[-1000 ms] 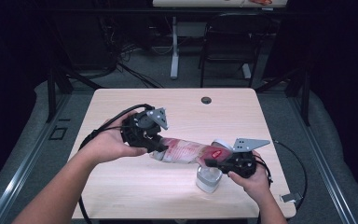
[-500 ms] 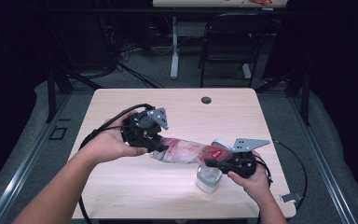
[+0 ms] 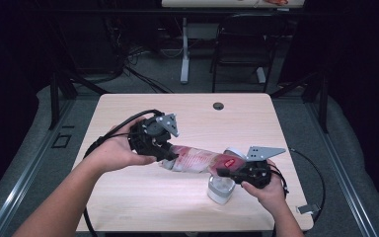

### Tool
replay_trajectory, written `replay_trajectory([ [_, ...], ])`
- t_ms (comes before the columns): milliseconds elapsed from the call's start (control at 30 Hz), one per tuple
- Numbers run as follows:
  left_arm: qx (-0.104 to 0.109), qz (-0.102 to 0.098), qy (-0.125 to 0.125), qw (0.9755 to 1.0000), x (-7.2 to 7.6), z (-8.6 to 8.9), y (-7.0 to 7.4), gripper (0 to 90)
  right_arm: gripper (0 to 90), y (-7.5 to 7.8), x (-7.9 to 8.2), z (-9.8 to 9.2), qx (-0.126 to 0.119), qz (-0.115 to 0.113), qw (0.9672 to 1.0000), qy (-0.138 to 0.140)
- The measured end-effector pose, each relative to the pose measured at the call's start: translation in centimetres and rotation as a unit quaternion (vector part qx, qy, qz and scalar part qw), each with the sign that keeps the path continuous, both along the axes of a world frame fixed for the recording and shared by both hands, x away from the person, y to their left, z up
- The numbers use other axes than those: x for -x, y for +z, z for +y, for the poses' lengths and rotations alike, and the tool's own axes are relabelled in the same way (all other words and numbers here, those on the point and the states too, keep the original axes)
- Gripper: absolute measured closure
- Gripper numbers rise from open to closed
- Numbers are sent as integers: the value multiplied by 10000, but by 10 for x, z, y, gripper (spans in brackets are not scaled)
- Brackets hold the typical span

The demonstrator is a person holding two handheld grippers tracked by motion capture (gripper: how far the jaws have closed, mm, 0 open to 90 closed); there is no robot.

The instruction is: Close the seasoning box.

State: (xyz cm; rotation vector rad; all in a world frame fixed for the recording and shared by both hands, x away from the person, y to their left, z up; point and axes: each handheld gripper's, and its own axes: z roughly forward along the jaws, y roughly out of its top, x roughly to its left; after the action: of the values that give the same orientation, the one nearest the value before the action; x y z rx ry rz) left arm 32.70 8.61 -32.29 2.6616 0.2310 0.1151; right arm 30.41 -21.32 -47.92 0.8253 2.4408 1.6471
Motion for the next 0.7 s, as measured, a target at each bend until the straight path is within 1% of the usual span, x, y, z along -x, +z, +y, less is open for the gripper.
replay_trajectory([
  [700,7,-6,-18,10000,1,-2,1,756,812,-1,-1,0,18,2,10000,-17],
])
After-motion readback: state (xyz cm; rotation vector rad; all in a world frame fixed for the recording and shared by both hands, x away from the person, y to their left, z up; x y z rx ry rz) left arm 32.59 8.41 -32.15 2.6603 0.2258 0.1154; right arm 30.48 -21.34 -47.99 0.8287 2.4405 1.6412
